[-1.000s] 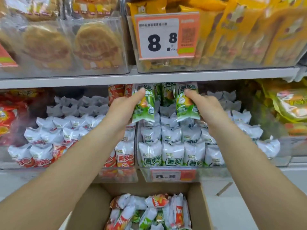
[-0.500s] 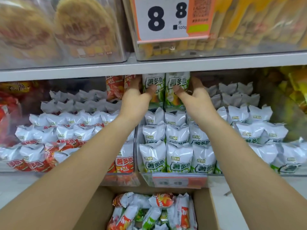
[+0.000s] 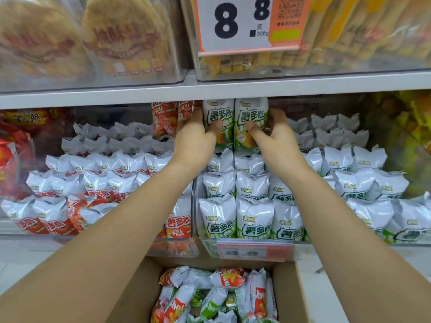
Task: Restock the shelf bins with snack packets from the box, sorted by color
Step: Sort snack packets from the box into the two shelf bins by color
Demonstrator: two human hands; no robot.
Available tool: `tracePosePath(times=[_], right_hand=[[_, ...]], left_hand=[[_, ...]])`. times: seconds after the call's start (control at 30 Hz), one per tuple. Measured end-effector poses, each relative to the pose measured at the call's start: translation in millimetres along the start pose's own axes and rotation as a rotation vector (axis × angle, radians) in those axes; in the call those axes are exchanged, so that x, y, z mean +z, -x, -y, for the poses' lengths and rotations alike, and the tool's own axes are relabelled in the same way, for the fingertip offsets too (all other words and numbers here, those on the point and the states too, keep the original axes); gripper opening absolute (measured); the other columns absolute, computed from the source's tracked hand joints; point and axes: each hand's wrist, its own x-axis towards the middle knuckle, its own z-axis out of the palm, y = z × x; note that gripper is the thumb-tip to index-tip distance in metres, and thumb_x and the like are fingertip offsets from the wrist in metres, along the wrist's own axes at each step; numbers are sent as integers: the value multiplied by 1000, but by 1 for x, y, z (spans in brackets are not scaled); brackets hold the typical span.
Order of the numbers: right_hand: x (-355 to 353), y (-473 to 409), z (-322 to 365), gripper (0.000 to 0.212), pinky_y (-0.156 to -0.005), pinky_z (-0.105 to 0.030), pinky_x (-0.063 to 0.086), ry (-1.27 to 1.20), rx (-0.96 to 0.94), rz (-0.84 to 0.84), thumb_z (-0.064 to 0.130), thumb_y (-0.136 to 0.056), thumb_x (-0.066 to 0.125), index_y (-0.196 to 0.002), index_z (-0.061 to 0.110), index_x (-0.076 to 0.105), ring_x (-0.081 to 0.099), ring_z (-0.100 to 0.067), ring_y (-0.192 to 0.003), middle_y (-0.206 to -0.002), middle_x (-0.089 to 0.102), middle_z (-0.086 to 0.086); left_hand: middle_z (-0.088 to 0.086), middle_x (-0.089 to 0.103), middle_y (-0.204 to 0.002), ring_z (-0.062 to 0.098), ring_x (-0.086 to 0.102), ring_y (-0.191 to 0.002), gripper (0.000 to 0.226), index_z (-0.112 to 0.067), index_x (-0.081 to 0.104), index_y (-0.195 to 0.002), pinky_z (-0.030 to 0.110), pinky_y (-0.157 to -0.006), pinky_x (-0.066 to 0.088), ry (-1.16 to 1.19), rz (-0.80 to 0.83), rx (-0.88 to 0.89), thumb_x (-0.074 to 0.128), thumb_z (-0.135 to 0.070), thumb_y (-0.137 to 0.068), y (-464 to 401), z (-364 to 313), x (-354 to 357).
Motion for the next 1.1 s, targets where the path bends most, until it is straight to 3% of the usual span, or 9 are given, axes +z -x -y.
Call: tracePosePath(times=[0.1,0.2,0.3,0.37,0.43,0.53,0.7,0.83,1.1], right_hand=[[-6,-1,4,45,-64,-27,33,172,-33,18,33,-95,56,-131,11,40,52,-22,-82,-81,53,7],[-7,2,6,44,-66,-25,37,127,-73,-21,29,-94,60,-130,12,40,56,-17,-80,-82,54,10],[-8,3,7,37,-65,-7,43,-67,-47,-35,18,-94,59,-125,10,41,59,13,-69,-91,55,13],[-10,1,5,33,-61,0,41,-103,-30,-17,15,-95,58,-122,11,39,55,21,-62,-93,53,14],[-10,2,4,32,-62,-1,42,-79,-31,22,17,-95,59,-120,14,39,56,18,-67,-95,55,12],[-12,3,4,37,-64,-14,41,5,-28,62,22,-94,60,-123,13,39,56,-6,-85,-100,58,3],[-16,-1,11,42,-54,-23,35,166,-56,101,27,-95,58,-128,11,38,50,-13,-72,-83,54,4],[-12,-2,13,45,-70,-33,41,283,-23,88,30,-95,57,-130,7,38,52,-26,-83,-99,60,-12],[-5,4,-6,42,-71,-31,38,404,73,32,34,-95,56,-126,6,47,57,-35,-102,-111,62,-14]], left_hand=[[17,60,-107,39,50,-109,33,-9,51,-115,44,-89,45,-51,7,-6,52,-36,-96,0,-1,0],[15,61,-107,39,50,-109,33,-10,51,-113,47,-91,45,-36,2,-3,51,-37,-95,1,0,0],[18,59,-104,41,49,-108,30,-9,49,-108,46,-90,45,-39,7,-21,51,-36,-96,3,-1,-1],[19,59,-104,42,49,-108,31,-9,48,-109,47,-89,46,-52,7,-25,51,-36,-96,2,-2,-1],[19,60,-103,42,50,-108,32,-8,49,-111,47,-89,46,-52,12,-27,51,-36,-96,2,-2,-1],[18,60,-102,41,51,-106,31,-8,49,-110,47,-88,46,-71,23,-27,51,-36,-96,3,-2,-1],[16,61,-104,40,50,-107,34,-9,51,-112,46,-88,46,-43,13,-7,51,-39,-96,4,-2,-2],[14,61,-106,39,50,-108,34,-9,52,-113,46,-90,45,-80,30,-3,51,-38,-96,3,-2,-3],[13,41,-137,34,38,-126,40,-8,54,-125,36,-100,36,-331,28,25,51,-37,-97,4,-10,-2]])
